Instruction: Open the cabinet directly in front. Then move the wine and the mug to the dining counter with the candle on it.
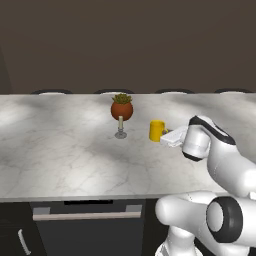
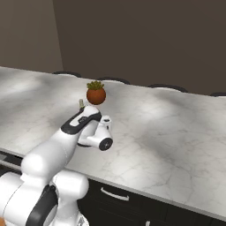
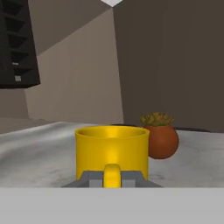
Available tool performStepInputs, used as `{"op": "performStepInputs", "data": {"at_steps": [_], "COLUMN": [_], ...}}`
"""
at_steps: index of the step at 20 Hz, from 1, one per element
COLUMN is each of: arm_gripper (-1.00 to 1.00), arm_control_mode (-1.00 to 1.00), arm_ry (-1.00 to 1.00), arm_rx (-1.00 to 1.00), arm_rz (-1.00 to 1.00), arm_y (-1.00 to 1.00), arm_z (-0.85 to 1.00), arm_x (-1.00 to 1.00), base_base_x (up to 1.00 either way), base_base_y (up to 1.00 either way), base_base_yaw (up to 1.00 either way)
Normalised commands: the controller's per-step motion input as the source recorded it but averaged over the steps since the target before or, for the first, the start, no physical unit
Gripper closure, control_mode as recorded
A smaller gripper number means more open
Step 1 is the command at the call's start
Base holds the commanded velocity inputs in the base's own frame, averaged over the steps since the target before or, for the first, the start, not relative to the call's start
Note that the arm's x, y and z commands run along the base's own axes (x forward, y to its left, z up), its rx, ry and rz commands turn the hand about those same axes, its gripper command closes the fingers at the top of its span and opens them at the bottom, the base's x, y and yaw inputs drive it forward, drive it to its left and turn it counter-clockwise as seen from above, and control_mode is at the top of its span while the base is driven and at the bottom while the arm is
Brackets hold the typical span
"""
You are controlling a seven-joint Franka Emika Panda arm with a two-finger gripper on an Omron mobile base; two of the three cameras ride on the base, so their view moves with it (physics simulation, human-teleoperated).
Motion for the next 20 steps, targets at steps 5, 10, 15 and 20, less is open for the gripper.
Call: {"op": "performStepInputs", "data": {"at_steps": [5,10,15,20], "arm_gripper": [1.0,1.0,-1.0,-1.0], "arm_control_mode": [-1.0,-1.0,-1.0,-1.0], "arm_ry": [-0.08,-0.04,0.0,0.0], "arm_rx": [0.0,0.0,0.0,0.0], "arm_rz": [0.0,0.0,0.0,0.0], "arm_y": [0.0,0.0,0.0,0.0], "arm_z": [-0.15,-0.03,0.0,0.49], "arm_x": [0.0,0.0,0.0,0.0], "base_base_x": [0.0,0.0,0.0,0.0], "base_base_y": [0.0,0.0,0.0,0.0], "base_base_yaw": [0.0,0.0,0.0,0.0]}}
